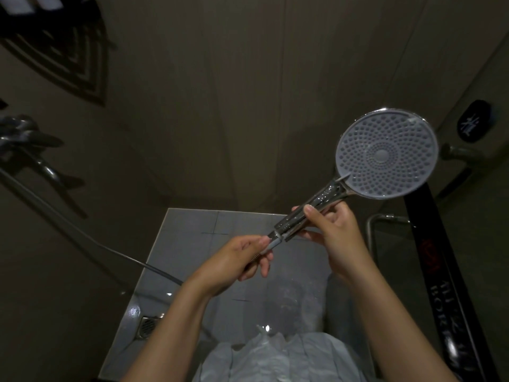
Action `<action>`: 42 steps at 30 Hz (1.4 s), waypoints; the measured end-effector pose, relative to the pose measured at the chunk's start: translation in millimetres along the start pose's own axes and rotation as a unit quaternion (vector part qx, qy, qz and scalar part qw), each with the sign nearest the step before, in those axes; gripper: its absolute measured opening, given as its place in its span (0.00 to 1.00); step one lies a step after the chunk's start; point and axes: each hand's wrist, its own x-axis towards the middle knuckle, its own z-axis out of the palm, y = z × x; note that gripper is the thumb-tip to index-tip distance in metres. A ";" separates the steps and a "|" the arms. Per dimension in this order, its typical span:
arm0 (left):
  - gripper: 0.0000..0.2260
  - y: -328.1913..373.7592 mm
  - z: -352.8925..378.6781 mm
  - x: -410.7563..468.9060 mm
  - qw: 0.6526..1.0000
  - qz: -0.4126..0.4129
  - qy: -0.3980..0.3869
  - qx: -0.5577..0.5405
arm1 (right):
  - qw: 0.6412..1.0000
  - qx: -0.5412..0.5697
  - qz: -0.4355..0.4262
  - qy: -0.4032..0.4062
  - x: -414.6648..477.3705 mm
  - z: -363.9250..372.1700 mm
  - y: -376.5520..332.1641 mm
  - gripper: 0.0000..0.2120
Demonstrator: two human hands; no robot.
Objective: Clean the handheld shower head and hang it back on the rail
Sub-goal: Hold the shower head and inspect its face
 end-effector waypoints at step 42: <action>0.09 -11.0 -0.9 5.1 0.996 -0.009 0.057 -0.065 | 1.000 -0.005 -0.003 0.000 2.3 -2.7 5.0 0.07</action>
